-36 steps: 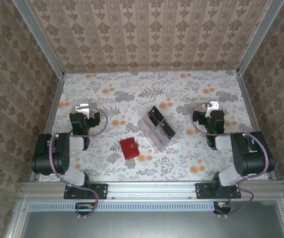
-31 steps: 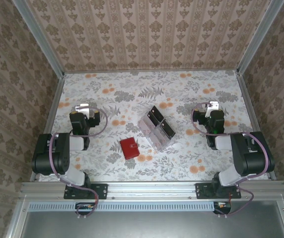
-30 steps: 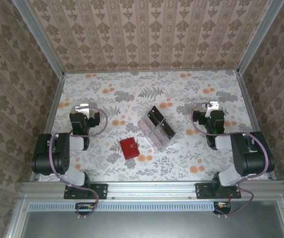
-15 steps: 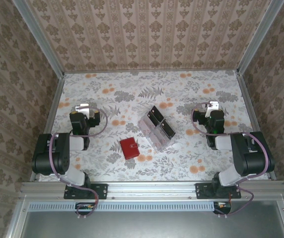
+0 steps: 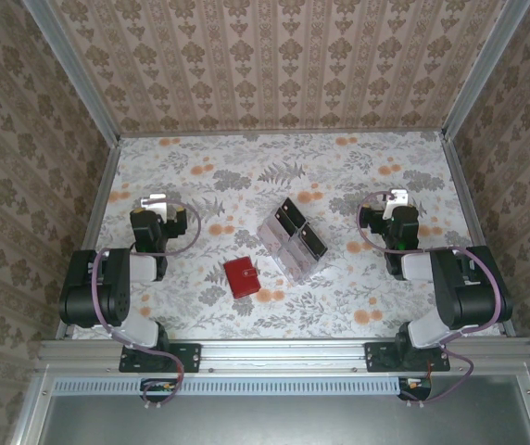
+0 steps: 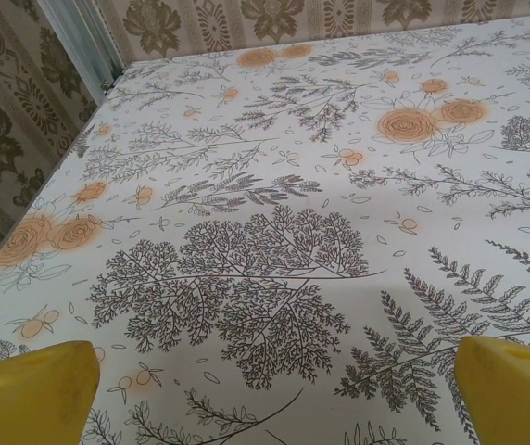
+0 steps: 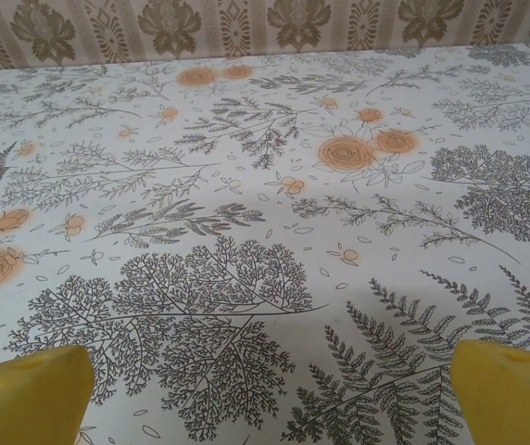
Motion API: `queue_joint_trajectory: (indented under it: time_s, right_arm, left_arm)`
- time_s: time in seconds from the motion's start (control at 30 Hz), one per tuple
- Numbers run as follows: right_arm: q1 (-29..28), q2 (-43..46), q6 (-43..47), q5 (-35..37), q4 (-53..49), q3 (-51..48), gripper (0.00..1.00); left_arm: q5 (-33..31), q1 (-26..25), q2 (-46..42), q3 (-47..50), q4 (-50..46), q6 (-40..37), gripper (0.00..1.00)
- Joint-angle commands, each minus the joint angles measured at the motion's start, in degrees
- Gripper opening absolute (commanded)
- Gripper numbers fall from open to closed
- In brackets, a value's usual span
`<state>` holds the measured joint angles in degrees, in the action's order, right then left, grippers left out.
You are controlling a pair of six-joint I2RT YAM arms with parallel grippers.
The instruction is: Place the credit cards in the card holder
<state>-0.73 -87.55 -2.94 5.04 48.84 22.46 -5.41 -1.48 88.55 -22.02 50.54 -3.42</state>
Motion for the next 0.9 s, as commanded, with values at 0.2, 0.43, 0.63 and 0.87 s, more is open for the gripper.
queue_joint_trajectory:
  time_s: [0.2, 0.43, 0.63, 0.87]
  right_arm:
    - [0.18, 0.92, 0.16, -0.66, -0.21, 0.65, 1.0]
    - [0.2, 8.27, -0.63, 1.96, -9.48, 2.37, 1.0]
    - [0.27, 16.5, -7.56, 4.91, -29.62, 10.54, 1.0]
    - [0.16, 21.85, -18.53, -4.09, -47.64, 18.31, 1.0]
  left_arm:
    - [4.54, 1.67, -0.23, -0.17, 0.9, 2.1, 1.0]
    - [1.96, -0.54, -5.88, -2.38, -7.3, -0.03, 1.0]
    - [-3.98, -2.63, -11.39, -3.37, -12.87, -0.62, 1.0]
    - [-11.03, -4.72, -21.05, -11.7, -33.89, 9.24, 1.0]
